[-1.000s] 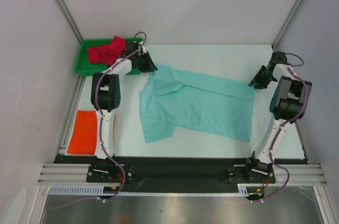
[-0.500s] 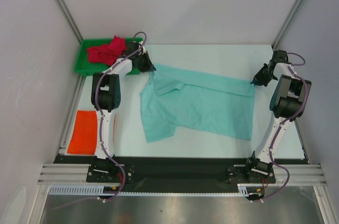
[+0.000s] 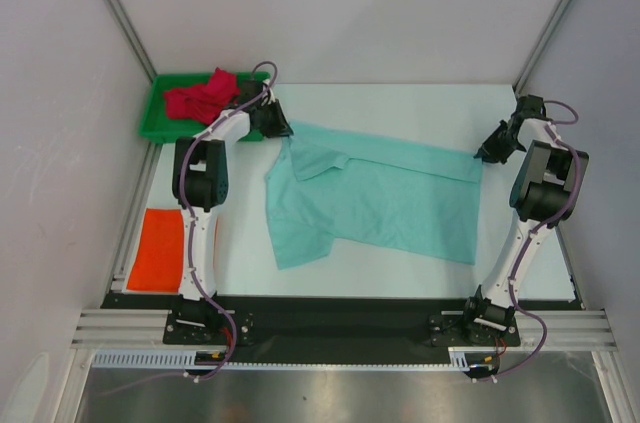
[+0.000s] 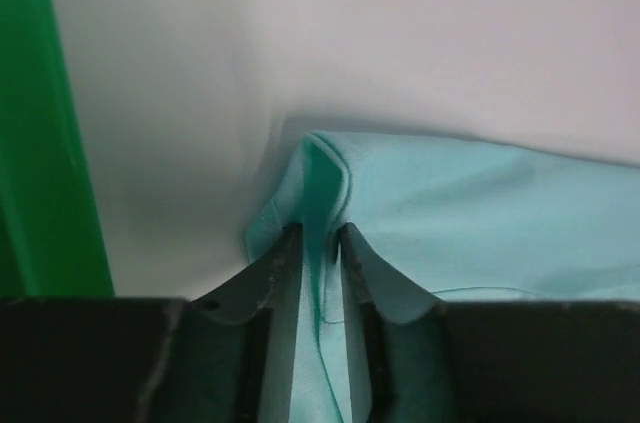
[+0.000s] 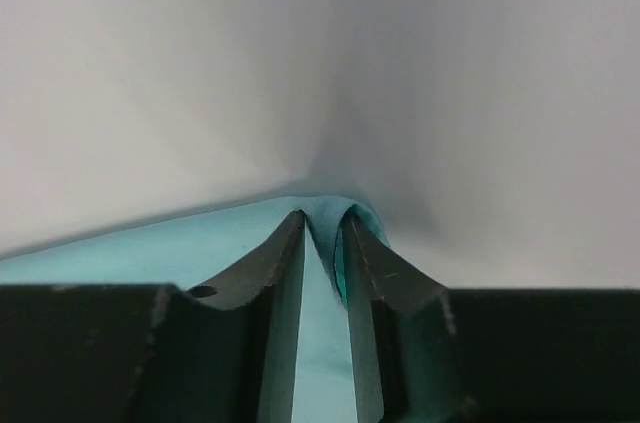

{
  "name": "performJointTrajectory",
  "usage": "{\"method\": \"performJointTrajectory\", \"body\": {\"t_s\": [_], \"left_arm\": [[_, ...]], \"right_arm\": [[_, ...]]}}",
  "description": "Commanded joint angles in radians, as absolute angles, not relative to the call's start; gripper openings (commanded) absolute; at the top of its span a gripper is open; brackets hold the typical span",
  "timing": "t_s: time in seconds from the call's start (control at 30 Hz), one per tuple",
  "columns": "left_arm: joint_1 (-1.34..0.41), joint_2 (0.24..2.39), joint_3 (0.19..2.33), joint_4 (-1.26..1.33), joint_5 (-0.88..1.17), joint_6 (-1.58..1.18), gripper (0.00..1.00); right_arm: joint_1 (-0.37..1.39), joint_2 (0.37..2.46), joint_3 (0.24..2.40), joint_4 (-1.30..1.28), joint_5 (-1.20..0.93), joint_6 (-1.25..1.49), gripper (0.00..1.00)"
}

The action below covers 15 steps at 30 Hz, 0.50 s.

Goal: Fold and stack the t-shirts
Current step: Fold the tshirt

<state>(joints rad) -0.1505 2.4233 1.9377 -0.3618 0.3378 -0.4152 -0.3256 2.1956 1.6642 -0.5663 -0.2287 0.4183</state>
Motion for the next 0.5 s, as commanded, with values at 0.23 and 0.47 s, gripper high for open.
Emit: {"method": "performJointTrajectory", "body": {"t_s": [0.23,0.47], "left_arm": [[-0.144,2.264,1.956,-0.44,0.262,-0.361,0.52],[-0.195,2.143,1.829,-0.388,0.396,-0.356,0.53]], "right_arm": [[-0.337,2.161,1.828,-0.773,-0.022,0.37,0.5],[-0.304,2.05,1.775,-0.764,-0.057,0.382,0.6]]}}
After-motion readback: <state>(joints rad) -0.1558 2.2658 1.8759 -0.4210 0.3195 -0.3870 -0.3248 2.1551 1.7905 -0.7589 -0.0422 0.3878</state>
